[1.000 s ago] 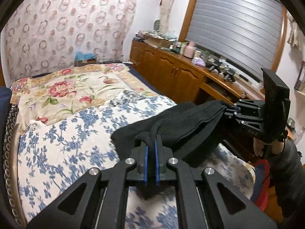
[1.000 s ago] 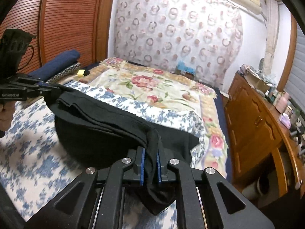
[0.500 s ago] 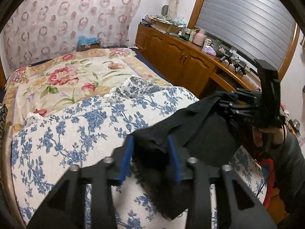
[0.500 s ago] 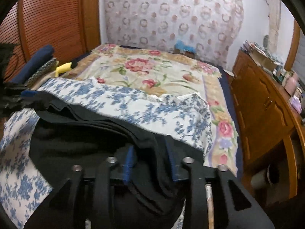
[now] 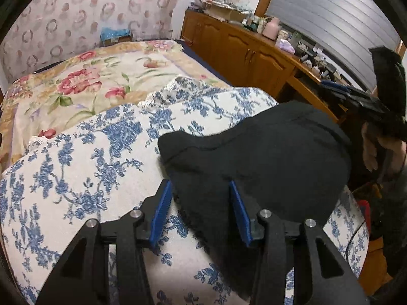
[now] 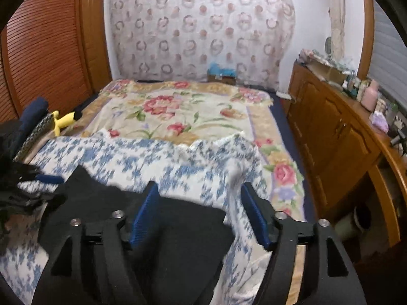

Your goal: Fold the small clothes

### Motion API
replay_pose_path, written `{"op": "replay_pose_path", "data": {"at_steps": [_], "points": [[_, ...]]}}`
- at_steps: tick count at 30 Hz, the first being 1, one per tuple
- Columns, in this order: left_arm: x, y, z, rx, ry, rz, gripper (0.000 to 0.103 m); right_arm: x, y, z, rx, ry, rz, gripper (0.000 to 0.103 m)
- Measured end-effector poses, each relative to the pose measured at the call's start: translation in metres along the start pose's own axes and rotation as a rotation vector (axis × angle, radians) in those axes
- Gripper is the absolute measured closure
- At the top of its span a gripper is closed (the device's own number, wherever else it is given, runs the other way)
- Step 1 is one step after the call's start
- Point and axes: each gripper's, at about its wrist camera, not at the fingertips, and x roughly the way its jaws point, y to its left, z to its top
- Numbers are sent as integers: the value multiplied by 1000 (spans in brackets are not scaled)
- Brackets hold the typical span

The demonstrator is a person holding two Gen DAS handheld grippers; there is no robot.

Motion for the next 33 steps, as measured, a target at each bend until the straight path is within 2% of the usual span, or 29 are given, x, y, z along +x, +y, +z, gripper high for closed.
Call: {"op": "replay_pose_path", "data": {"at_steps": [10,17,20,22,23,24,25,28,33], "points": [[15,-3,0,6,37,-17,57,21,-8,-50,125,141,82,29],[18,-6,3,6,36,-19,57,33,-7,-56,162,158,161,29],[19,-6,5,5,32,-29,57,37,-5,-55,157,164,190,35],[20,-7,6,7,29,-39,60,39,-4,-55,152,166,213,45],[21,-7,6,6,27,-49,64,39,-3,-55,150,167,228,48],[21,-7,6,4,27,-61,73,39,-1,-55,144,168,235,54],[21,-7,7,2,27,-78,79,39,0,-54,133,167,242,64],[14,-15,6,37,4,-68,87,34,5,-53,100,145,258,79],[-24,-23,7,50,-104,-95,88,6,16,-47,61,47,221,85]]}}
